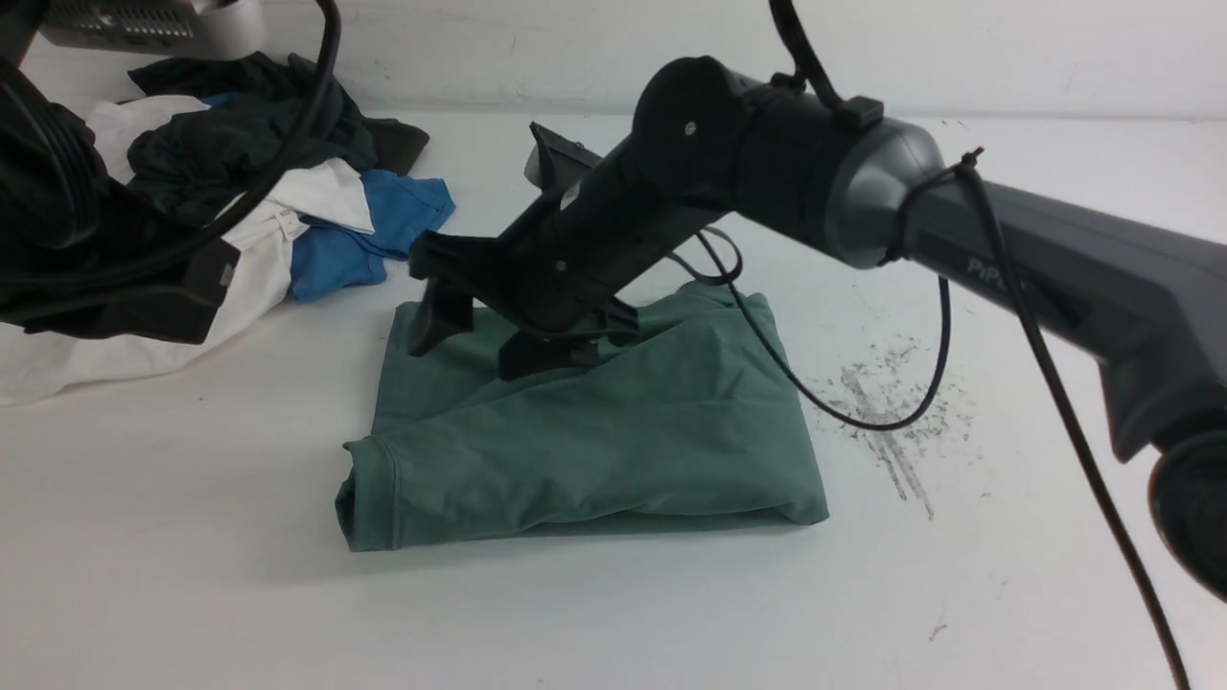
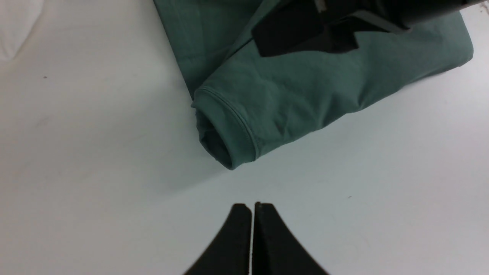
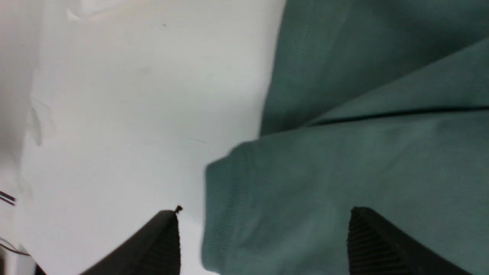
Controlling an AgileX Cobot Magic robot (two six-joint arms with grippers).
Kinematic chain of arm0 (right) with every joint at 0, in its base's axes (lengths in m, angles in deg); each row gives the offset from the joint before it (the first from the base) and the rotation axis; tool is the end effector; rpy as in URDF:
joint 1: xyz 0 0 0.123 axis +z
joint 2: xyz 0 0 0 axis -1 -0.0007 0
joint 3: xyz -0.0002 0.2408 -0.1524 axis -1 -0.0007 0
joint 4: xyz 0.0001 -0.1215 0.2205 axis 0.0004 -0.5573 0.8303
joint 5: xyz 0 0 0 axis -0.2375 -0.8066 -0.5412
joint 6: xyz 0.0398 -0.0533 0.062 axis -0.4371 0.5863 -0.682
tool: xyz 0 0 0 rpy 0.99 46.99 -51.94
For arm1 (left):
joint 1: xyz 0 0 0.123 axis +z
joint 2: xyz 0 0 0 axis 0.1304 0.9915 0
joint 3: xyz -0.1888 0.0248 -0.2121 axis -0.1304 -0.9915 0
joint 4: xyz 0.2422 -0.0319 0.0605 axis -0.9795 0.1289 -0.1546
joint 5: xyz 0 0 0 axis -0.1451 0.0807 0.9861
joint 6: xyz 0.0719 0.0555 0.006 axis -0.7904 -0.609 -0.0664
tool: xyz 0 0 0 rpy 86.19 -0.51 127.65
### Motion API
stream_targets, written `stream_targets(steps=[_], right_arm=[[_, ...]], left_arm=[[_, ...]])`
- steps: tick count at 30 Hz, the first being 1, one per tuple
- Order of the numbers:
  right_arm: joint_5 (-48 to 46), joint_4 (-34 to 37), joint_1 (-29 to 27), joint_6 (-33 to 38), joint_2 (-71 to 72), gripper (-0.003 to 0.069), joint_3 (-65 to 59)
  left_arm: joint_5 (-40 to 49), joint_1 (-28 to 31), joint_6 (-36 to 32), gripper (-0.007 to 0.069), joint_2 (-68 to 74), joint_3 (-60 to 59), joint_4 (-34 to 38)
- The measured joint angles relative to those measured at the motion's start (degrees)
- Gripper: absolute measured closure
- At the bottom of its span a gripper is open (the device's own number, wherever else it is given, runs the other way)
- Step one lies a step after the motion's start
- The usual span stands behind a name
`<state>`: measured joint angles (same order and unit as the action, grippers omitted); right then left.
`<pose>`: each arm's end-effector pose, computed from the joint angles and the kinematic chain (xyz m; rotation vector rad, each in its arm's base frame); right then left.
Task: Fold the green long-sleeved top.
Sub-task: Use the right arm to drag the right edge of the fabric to the left and folds it over the left edge
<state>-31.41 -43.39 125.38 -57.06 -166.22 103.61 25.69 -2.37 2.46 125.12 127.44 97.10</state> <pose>0.3747 0.3179 0.2520 -0.3369 2.7746 0.9745 0.2174 -0.0540 0.3940 0.3606 2.5792 -0.2685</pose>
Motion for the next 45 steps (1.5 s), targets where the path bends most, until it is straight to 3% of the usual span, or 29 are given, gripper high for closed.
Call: stream_targets(steps=[4, 5, 6, 8, 9, 11, 12, 14, 22, 28, 31, 34, 36, 40, 43, 45], right_arm=[[-7.89, -3.77, -4.03, 2.13, 0.59, 0.0167, 0.93], [-11.26, -7.80, -6.27, 2.83, 1.05, 0.0223, 2.14], [-11.42, -8.33, -6.53, 2.80, 1.14, 0.0232, 2.29], [-12.17, -14.67, -9.54, 3.60, 2.90, 0.0373, 3.18], [-12.24, -15.12, -9.73, 3.67, 3.09, 0.0386, 3.18], [-12.33, -19.96, -11.48, 4.89, 6.34, 0.0561, 1.55], [-12.33, -21.66, -11.92, 5.59, 8.28, 0.0613, -0.27], [-12.44, -23.82, -12.20, 6.85, 11.57, 0.0652, -4.23], [-13.38, -24.89, -13.55, 9.13, 19.62, 0.0673, -17.28], [-13.38, -22.36, -13.62, 11.12, 19.87, 0.0673, -18.01], [-13.32, -21.04, -13.62, 12.15, 19.87, 0.0673, -18.01], [-13.32, -19.78, -13.62, 12.44, 19.87, 0.0673, -18.01], [-13.32, -19.34, -13.62, 12.78, 19.87, 0.0673, -18.01], [-13.32, -18.80, -13.62, 13.39, 19.87, 0.0673, -18.01], [-13.29, -18.68, -13.62, 14.40, 19.87, 0.0673, -18.01], [-13.29, -18.68, -13.62, 14.78, 19.87, 0.0673, -18.01]], left_arm=[[0.05, 0.00, 0.16, 0.0628, 0.51, -0.58, -0.37], [0.00, 0.00, 1.20, 0.0628, 1.39, -1.33, -0.37], [0.00, 0.00, 1.20, 0.0628, 1.55, -1.42, -0.37], [-0.61, 0.00, 3.65, 0.0628, 4.40, -2.20, -0.37], [-0.88, 0.00, 4.02, 0.0628, 4.96, -2.22, -0.37], [-3.12, 0.00, 6.14, 0.0628, 8.98, -2.36, -0.57], [-4.09, 0.00, 6.83, 0.0628, 11.20, -2.36, -0.57], [-5.08, 0.00, 7.71, 0.0628, 14.58, -2.36, -0.57], [-8.48, 0.00, 10.57, 0.0603, 26.49, -2.36, -0.57], [-13.55, 0.00, 10.90, 0.0443, 30.11, -2.36, -0.46], [-17.62, 0.00, 13.06, 0.0281, 31.28, -2.31, -0.46], [-21.04, 0.00, 15.64, 0.0171, 33.17, -2.31, -0.39], [-22.32, 0.00, 16.94, 0.0141, 34.52, -2.31, -0.34], [-22.92, 0.00, 18.30, 0.0148, 36.83, -2.31, 0.23], [-22.96, 0.00, 18.13, 0.0251, 39.00, -2.31, 1.89], [-22.99, 0.00, 17.53, 0.0360, 39.50, -2.31, 2.39]])
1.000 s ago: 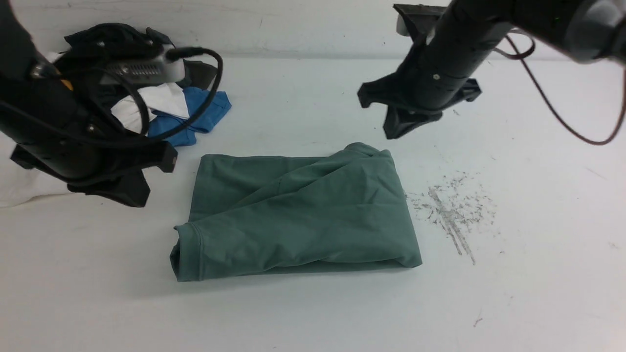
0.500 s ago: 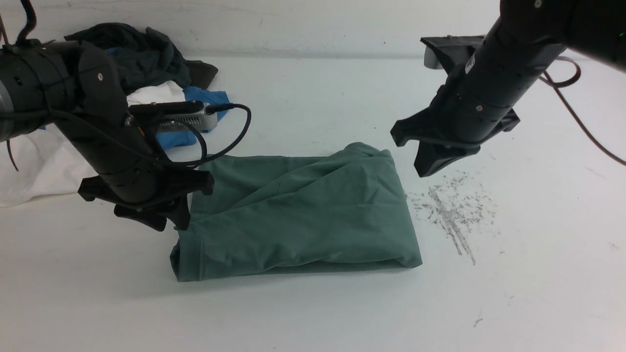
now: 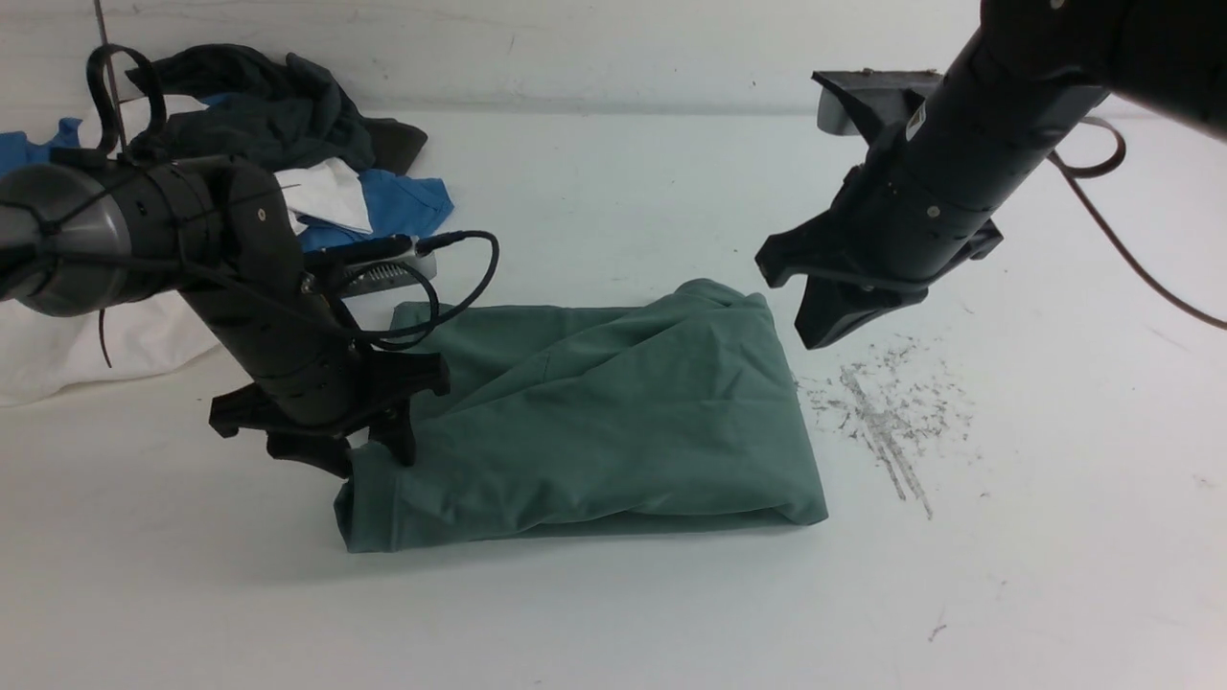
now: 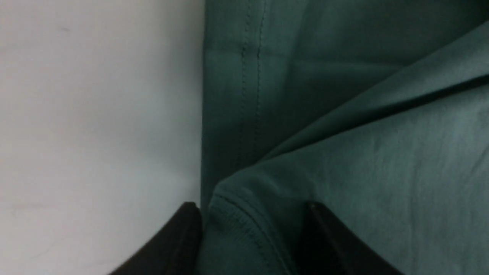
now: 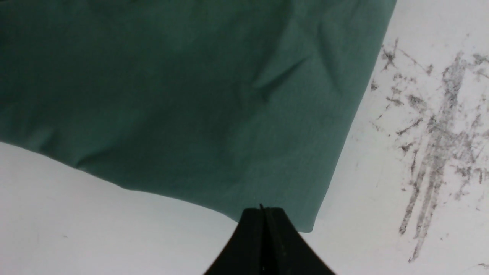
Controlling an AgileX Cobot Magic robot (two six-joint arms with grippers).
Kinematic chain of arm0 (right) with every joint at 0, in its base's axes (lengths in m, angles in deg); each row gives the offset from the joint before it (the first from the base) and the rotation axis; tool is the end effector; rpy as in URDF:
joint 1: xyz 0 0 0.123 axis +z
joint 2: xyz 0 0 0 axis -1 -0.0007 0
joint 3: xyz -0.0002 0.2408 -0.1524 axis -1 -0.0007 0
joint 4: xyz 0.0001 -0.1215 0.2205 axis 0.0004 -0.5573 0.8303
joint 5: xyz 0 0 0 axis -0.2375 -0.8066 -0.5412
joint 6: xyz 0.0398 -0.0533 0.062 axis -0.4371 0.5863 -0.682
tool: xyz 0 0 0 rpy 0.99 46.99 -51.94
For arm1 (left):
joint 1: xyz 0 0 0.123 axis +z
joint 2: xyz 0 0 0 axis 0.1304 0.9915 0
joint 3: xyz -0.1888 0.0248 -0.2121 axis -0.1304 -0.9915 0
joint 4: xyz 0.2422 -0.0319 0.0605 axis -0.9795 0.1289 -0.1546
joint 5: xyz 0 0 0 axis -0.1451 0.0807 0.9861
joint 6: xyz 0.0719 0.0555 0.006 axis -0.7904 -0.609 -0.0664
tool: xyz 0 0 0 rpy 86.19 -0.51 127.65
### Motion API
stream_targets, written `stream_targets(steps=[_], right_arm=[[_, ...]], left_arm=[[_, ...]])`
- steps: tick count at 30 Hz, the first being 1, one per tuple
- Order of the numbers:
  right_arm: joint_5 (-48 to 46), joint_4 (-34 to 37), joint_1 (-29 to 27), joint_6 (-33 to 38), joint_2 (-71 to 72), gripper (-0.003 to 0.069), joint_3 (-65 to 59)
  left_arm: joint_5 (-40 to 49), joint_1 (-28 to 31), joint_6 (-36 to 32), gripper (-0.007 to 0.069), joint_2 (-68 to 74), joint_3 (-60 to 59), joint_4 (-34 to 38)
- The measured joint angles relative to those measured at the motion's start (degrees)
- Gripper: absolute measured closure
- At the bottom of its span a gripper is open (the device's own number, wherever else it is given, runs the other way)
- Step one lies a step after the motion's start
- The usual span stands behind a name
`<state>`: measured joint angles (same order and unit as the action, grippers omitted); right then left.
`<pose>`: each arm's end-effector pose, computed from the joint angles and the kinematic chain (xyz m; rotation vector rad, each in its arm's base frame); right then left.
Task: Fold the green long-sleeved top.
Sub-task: Use the right arm to drag the right edge of the fabric to the left and folds it over the left edge
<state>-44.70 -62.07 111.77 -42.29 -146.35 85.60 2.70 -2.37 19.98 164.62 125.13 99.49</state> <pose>0.3541 0.1644 0.2994 -0.5916 2.8501 0.4061 0.3653 -0.0790 0.1817 -0.2220 2.9504 -0.3212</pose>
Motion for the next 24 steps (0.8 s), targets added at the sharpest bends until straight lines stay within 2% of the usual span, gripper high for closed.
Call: stream_targets(steps=[3, 5, 24], right_arm=[[0.00, 0.00, 0.00, 0.17, 0.00, 0.0673, 0.00], [0.03, 0.00, 0.00, 0.23, 0.00, 0.0673, 0.00], [0.52, 2.02, 0.00, 1.99, -2.66, 0.0673, 0.00]], left_arm=[[-0.05, 0.00, -1.72, 0.0540, -0.18, 0.06, 0.33], [0.07, 0.00, -2.91, 0.0591, -1.07, 0.32, 0.33], [1.77, 0.00, -8.38, 0.0602, -10.95, 7.43, -2.30]])
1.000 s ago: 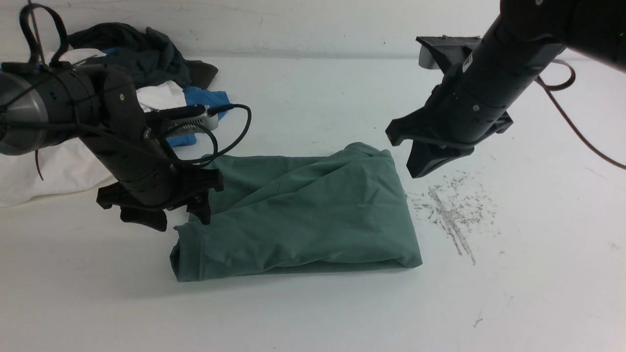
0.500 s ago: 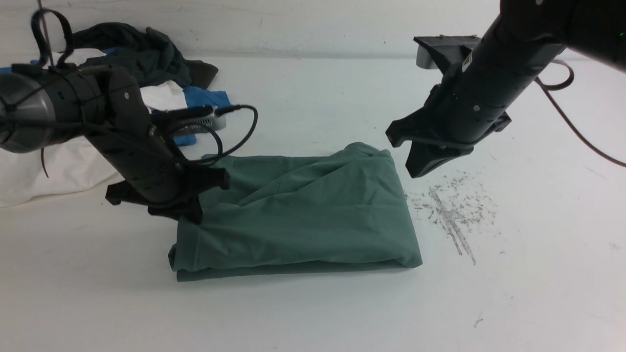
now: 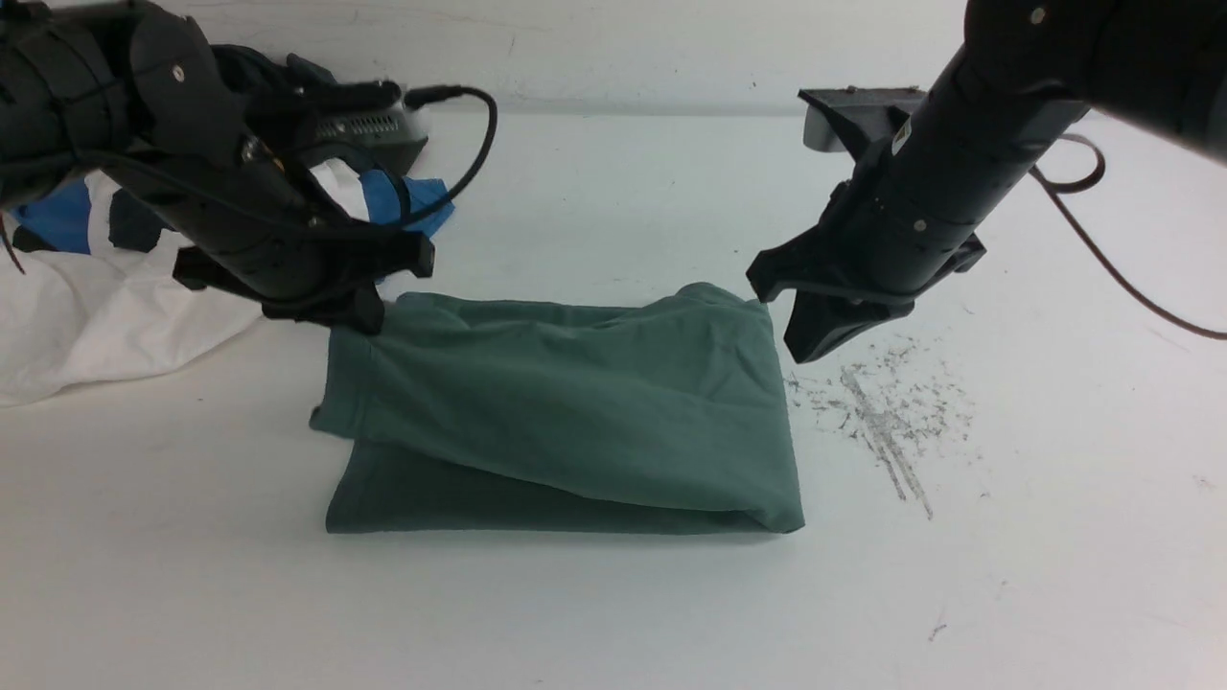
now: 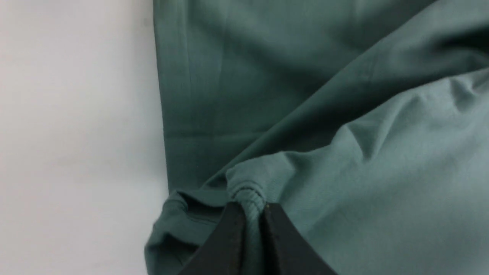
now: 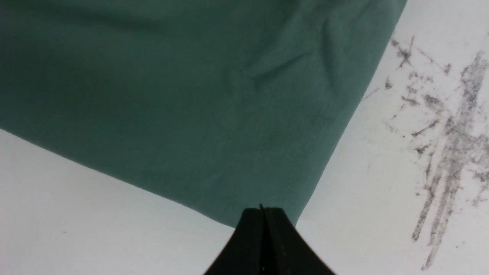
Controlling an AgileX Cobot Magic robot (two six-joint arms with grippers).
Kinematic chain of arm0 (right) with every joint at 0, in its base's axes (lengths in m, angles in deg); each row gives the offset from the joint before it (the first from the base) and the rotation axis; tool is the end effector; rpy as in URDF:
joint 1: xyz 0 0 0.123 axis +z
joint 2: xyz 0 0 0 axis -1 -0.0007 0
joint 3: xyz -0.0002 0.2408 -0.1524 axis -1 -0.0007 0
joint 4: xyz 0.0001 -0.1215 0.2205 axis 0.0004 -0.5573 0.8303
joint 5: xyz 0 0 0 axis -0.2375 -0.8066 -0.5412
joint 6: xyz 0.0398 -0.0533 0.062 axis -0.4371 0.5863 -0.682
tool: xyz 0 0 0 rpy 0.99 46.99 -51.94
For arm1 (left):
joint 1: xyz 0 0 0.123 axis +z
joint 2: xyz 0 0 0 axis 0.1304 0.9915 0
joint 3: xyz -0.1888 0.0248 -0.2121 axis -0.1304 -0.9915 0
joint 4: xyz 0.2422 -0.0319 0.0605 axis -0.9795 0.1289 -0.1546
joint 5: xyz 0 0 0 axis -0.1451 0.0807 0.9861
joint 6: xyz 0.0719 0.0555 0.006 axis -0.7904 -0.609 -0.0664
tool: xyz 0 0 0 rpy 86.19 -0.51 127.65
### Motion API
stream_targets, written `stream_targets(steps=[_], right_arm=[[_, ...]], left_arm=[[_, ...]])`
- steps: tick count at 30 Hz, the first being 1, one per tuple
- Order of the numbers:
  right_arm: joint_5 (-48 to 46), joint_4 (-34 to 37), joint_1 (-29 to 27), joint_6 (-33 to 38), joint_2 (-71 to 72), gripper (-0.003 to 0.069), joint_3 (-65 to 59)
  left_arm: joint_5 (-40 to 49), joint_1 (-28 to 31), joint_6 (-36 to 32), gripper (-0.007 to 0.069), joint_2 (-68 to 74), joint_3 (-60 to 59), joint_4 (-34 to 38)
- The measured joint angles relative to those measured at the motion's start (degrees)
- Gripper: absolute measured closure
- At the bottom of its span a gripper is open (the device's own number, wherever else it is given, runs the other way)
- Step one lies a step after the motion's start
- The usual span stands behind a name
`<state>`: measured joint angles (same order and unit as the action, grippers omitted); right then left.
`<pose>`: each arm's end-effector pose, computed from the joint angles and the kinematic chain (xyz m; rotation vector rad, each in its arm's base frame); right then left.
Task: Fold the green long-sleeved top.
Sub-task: Use the right arm to drag the right edge of the fabric to the left and folds it over the left edge
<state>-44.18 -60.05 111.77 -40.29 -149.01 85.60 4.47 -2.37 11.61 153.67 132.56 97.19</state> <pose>0.3611 0.1703 0.2820 -0.6268 2.8746 0.4460 0.3618 -0.0761 0.2869 0.0610 2.6549 -0.2990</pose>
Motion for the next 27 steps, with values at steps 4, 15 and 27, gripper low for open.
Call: stream_targets(steps=[4, 15, 27], right_arm=[[2.18, 2.72, 0.42, 2.50, -2.12, 0.0673, 0.00], [10.17, 4.11, 6.52, 5.75, -12.63, 0.0673, 0.00], [12.15, 2.48, 7.49, 4.61, -15.68, 0.0673, 0.00]], left_arm=[[-0.24, 0.00, 0.22, 0.0602, -1.17, 0.55, -2.76], [-1.74, 0.00, 5.34, 0.0603, 1.36, 0.55, -6.11], [-5.99, 2.52, 10.56, 0.0604, 8.20, 0.55, -8.41]])
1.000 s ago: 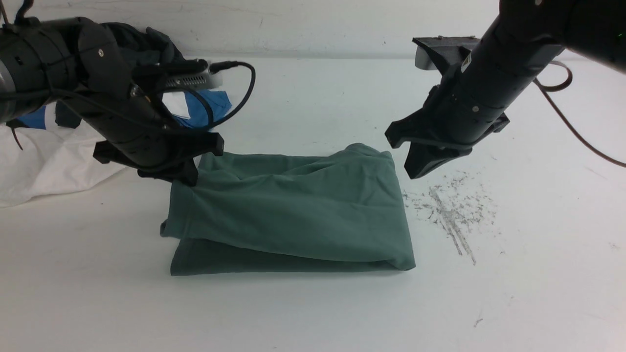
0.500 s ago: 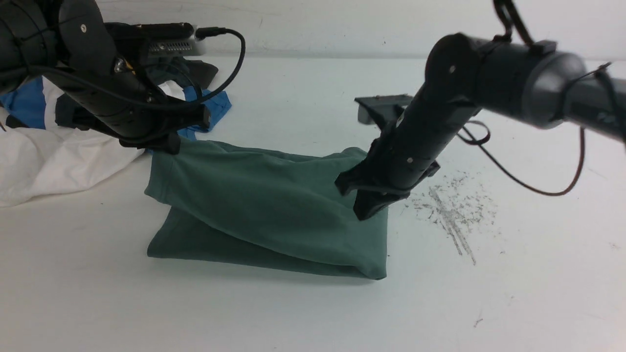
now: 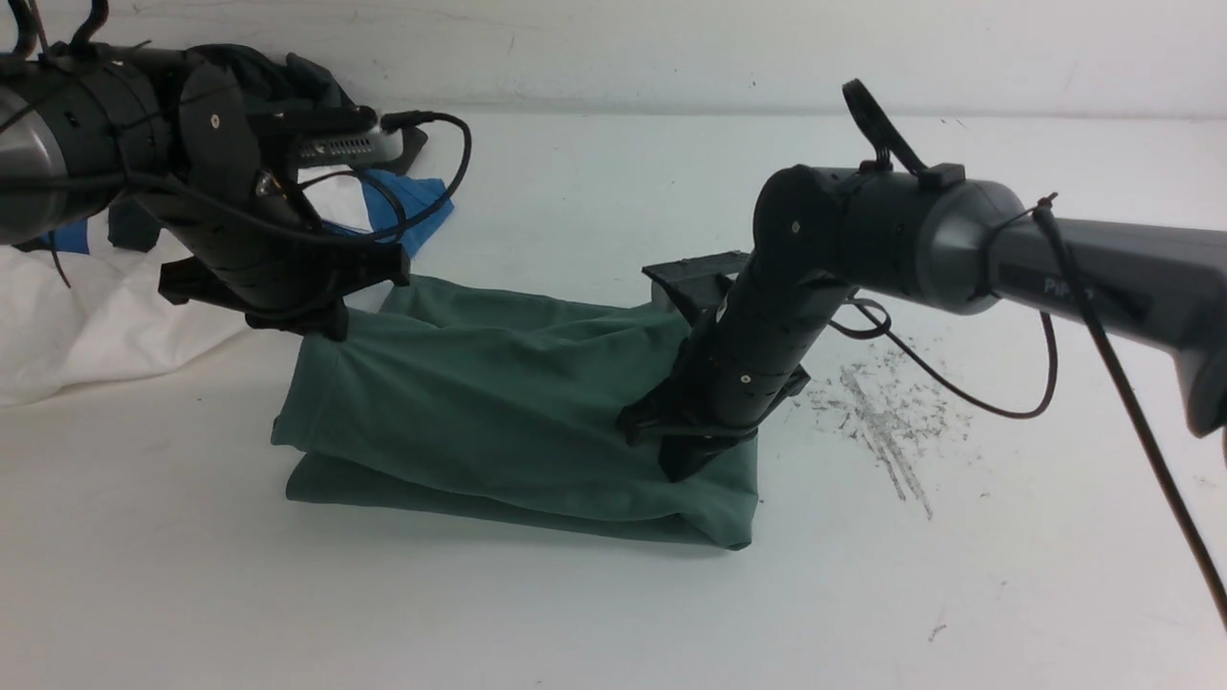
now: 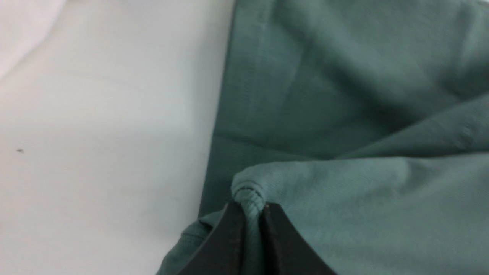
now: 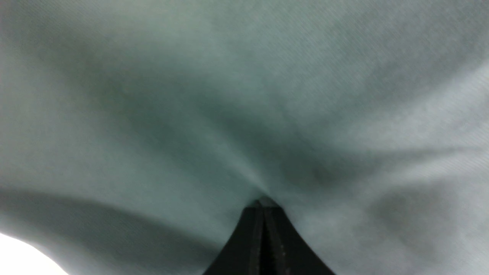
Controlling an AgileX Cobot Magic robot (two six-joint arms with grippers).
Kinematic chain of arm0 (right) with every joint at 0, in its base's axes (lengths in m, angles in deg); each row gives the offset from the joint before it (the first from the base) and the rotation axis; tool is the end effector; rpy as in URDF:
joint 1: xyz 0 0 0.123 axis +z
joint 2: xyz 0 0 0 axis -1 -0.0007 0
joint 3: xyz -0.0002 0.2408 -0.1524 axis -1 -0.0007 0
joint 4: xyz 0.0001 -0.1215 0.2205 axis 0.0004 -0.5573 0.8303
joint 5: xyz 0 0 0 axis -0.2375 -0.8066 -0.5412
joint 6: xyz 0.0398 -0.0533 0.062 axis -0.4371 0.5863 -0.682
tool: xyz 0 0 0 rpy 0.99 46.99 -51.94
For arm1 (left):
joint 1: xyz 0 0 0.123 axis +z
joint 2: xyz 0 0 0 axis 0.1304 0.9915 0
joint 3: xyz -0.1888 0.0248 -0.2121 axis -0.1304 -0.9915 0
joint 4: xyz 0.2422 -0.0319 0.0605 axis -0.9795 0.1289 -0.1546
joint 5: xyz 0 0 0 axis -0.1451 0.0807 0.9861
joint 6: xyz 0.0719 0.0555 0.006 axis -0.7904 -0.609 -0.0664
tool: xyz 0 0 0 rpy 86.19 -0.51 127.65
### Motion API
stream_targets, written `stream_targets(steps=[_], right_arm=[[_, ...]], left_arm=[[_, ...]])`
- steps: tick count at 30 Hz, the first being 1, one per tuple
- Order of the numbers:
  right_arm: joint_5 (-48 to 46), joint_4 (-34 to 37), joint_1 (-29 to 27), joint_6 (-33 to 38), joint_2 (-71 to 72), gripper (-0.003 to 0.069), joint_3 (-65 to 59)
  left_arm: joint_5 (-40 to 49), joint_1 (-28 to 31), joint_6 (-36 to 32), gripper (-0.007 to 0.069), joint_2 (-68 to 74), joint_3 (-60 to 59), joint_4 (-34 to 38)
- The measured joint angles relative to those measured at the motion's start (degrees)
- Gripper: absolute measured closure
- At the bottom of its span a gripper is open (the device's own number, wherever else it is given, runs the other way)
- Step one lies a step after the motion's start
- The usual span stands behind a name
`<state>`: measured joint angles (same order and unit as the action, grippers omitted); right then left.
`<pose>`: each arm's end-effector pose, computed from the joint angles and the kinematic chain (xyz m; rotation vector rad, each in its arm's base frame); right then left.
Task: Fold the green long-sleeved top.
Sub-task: Use the right arm to drag the right edge of the fabric to the left and folds it over the left edge
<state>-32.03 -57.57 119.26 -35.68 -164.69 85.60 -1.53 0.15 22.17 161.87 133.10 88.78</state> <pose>0.3769 0.2400 0.1698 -0.8259 2.8944 0.4689 0.3953 -0.0536 0.2379 -0.1600 2.6821 -0.1567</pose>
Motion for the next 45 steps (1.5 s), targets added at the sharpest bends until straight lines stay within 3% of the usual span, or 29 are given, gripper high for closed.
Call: stream_targets(steps=[17, 22, 34, 41, 45], right_arm=[[-1.90, -3.49, 0.00, -0.30, 0.00, 0.0673, 0.05], [-2.85, -3.79, 0.00, -0.30, 0.00, 0.0673, 0.05], [-3.88, -3.82, 0.00, -0.44, 0.00, 0.0673, 0.05], [-7.07, -4.71, 0.00, -1.85, 1.83, 0.0673, 3.62], [-7.87, -4.99, -0.06, -1.61, 2.59, 0.0673, 10.96]], left_arm=[[-5.61, 1.94, 0.51, 0.0586, 7.12, 0.00, -0.23], [-6.39, 2.36, 0.56, 0.0530, 7.12, 0.04, -0.75], [-2.53, 3.35, 0.96, 0.0295, 7.12, 0.04, -6.15], [2.10, 3.47, 2.51, 0.0283, 5.47, 0.04, -9.83], [3.49, 3.47, 2.85, 0.0316, 2.68, 0.04, -10.09]])
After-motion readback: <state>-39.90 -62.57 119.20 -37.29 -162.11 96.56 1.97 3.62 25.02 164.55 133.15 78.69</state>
